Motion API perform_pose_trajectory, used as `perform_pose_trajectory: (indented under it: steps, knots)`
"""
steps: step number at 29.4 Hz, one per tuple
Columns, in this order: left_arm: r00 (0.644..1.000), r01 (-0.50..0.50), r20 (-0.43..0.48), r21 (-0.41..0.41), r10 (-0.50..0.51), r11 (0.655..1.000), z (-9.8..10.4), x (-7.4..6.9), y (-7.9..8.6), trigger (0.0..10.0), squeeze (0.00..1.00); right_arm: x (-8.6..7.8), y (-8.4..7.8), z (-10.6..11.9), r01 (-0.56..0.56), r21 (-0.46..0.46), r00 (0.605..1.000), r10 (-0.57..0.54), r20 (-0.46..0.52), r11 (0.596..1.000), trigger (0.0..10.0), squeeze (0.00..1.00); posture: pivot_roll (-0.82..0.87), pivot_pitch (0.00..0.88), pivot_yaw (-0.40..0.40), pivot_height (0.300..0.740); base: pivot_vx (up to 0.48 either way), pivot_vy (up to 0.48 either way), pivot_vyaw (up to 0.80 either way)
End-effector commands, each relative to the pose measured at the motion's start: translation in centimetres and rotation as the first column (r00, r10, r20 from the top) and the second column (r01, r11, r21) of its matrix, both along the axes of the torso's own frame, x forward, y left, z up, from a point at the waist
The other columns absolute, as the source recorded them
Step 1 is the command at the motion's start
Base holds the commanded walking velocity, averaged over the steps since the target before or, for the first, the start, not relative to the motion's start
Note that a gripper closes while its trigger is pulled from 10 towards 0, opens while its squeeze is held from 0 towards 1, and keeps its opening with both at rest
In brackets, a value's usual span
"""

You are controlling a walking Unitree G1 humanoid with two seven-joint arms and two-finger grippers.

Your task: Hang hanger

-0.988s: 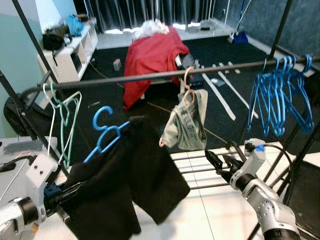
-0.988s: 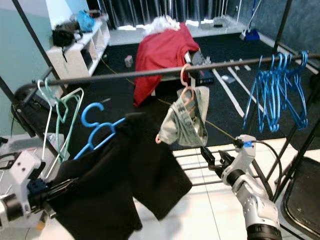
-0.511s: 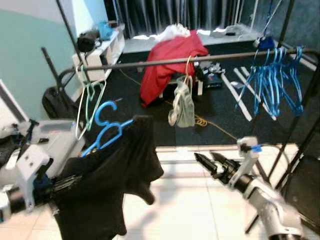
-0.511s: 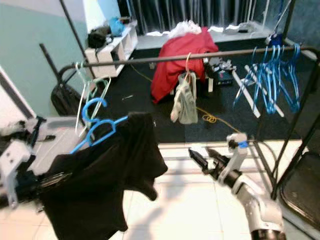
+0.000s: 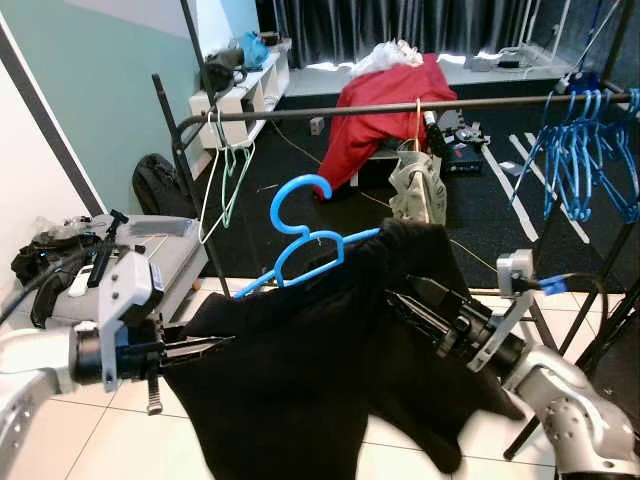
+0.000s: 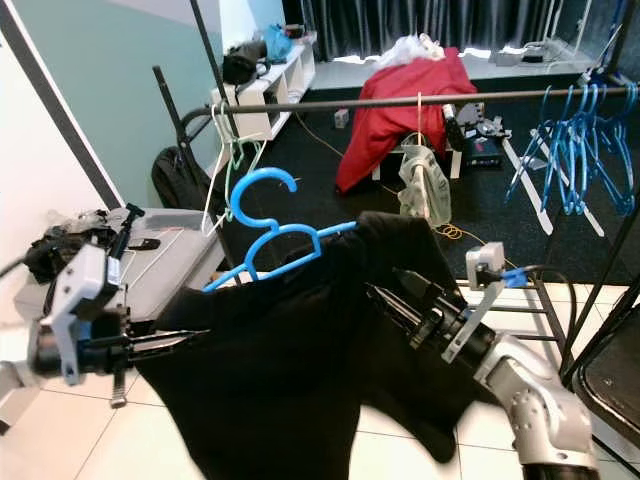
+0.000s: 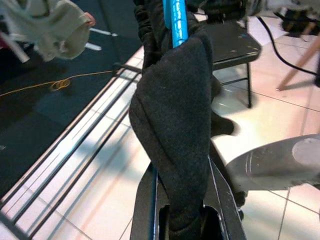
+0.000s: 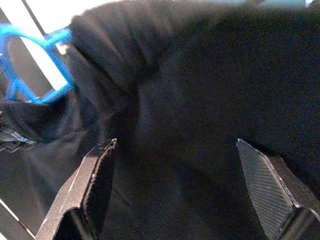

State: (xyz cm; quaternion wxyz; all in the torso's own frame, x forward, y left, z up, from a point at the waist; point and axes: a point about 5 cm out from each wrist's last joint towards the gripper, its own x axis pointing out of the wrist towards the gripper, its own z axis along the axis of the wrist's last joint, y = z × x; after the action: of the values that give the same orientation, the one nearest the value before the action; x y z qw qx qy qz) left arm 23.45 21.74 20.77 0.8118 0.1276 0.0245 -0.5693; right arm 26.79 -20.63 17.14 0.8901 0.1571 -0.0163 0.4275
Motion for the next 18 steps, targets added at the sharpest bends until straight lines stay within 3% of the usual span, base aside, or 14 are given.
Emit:
perform_pose_trajectory:
  steps: [1,7,9,18]
  knots:
    - [1.000,0.007,0.009,0.010,-0.007,1.000,1.0,0.0,1.2,10.0,0.00,-0.4,0.1,1.0,-0.055,0.000,0.998,0.055,0.043,0.998,10.0,0.00,-0.13,0.000,0.060,0.731,0.000,0.000,0.00]
    - [1.000,-0.002,0.005,0.037,0.002,0.999,1.6,0.2,2.5,10.0,0.00,-1.3,-0.9,2.4,-0.108,-0.041,0.990,0.111,0.085,0.993,10.0,0.00,-0.13,0.000,0.060,0.731,0.000,0.000,0.00]
    - [1.000,-0.023,0.014,0.050,0.022,0.998,2.1,0.3,3.4,10.0,0.00,-2.1,-2.0,3.3,-0.123,-0.083,0.986,0.131,0.105,0.989,10.0,0.00,-0.13,0.000,0.060,0.731,0.000,0.000,0.00]
    - [0.999,-0.033,0.015,0.044,0.032,0.998,2.2,0.3,4.1,10.0,0.00,-2.9,-3.4,3.9,-0.110,-0.124,0.988,0.122,0.096,0.986,10.0,0.00,-0.14,0.000,0.067,0.731,0.000,0.000,0.00]
